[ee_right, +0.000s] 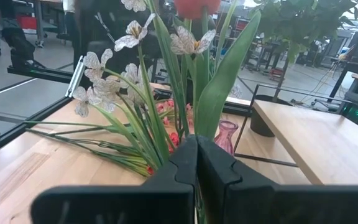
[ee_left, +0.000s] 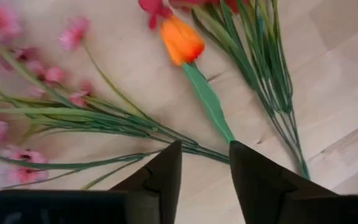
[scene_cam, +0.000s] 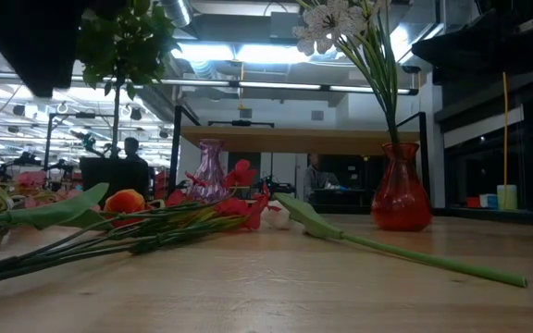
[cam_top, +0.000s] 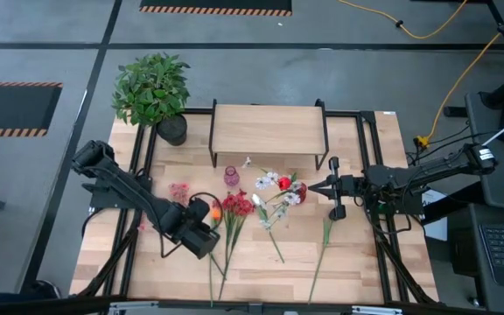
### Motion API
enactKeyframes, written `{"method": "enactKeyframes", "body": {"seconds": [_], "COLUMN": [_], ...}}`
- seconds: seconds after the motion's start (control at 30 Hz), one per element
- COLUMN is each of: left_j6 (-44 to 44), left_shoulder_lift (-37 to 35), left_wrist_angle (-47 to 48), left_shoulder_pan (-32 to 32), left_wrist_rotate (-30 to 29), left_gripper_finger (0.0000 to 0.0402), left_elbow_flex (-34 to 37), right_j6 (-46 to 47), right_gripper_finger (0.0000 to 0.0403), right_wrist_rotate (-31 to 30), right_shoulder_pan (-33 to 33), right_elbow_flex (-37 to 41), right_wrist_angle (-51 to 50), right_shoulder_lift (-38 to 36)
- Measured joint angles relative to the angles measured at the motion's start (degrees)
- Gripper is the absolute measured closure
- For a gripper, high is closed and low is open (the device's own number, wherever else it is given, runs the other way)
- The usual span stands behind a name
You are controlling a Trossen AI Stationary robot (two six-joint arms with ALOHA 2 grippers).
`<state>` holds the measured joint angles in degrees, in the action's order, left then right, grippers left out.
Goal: Pick and place flowers into a vace then onto a shelf
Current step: Put the orange tulip into the purple vase
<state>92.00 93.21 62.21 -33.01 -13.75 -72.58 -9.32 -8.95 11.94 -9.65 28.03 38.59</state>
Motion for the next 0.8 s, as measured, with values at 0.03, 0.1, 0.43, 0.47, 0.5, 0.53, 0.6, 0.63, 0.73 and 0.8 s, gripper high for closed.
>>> {"method": "enactKeyframes", "body": {"seconds": [0.03, 0.1, 0.43, 0.47, 0.5, 0.53, 0.6, 0.63, 0.73, 0.8], "left_j6": [0.1, -0.2, 0.2, 0.2, 0.0, -0.4, -0.7, -0.7, -0.7, -0.7], "left_shoulder_lift": [0.9, 2.9, 10.3, 10.9, 11.4, 11.7, 12.3, 12.7, 13.2, 13.2], "left_wrist_angle": [-0.7, -2.2, -7.0, -7.7, -8.3, -8.9, -10.5, -11.2, -12.4, -12.7], "left_shoulder_pan": [0.0, 0.1, 0.5, 0.5, 0.5, 0.5, 0.5, 0.5, 0.5, 0.5], "left_wrist_rotate": [0.2, 0.5, 5.1, 5.3, 5.6, 6.0, 6.0, 6.0, 6.0, 6.0], "left_gripper_finger": [0.0265, 0.0256, 0.0239, 0.024, 0.0241, 0.0241, 0.0242, 0.0242, 0.024, 0.0239], "left_elbow_flex": [0.0, 0.0, 0.0, 0.0, 0.0, 0.0, 0.0, 0.0, 0.0, 0.0], "right_j6": [0.0, 0.0, 0.0, 0.0, 0.0, 0.0, 0.0, 0.0, 0.0, 0.0], "right_gripper_finger": [0.0391, 0.0391, 0.0391, 0.0391, 0.0391, 0.0391, 0.0391, 0.0391, 0.0391, 0.0391], "right_wrist_rotate": [0.0, 0.0, 0.0, 0.0, 0.0, 0.0, 0.0, 0.0, 0.0, 0.0], "right_shoulder_pan": [0.0, 0.0, 0.0, 0.0, 0.0, 0.0, 0.0, 0.0, 0.0, 0.0], "right_elbow_flex": [0.0, 0.0, 0.0, 0.0, 0.0, 0.0, 0.0, 0.0, 0.0, 0.0], "right_wrist_angle": [-0.1, -0.3, -0.3, -0.3, -0.3, -0.3, -0.3, -0.3, -0.3, -0.3], "right_shoulder_lift": [0.0, 0.0, 0.0, 0.0, 0.0, 0.0, 0.0, 0.0, 0.0, 0.0]}}
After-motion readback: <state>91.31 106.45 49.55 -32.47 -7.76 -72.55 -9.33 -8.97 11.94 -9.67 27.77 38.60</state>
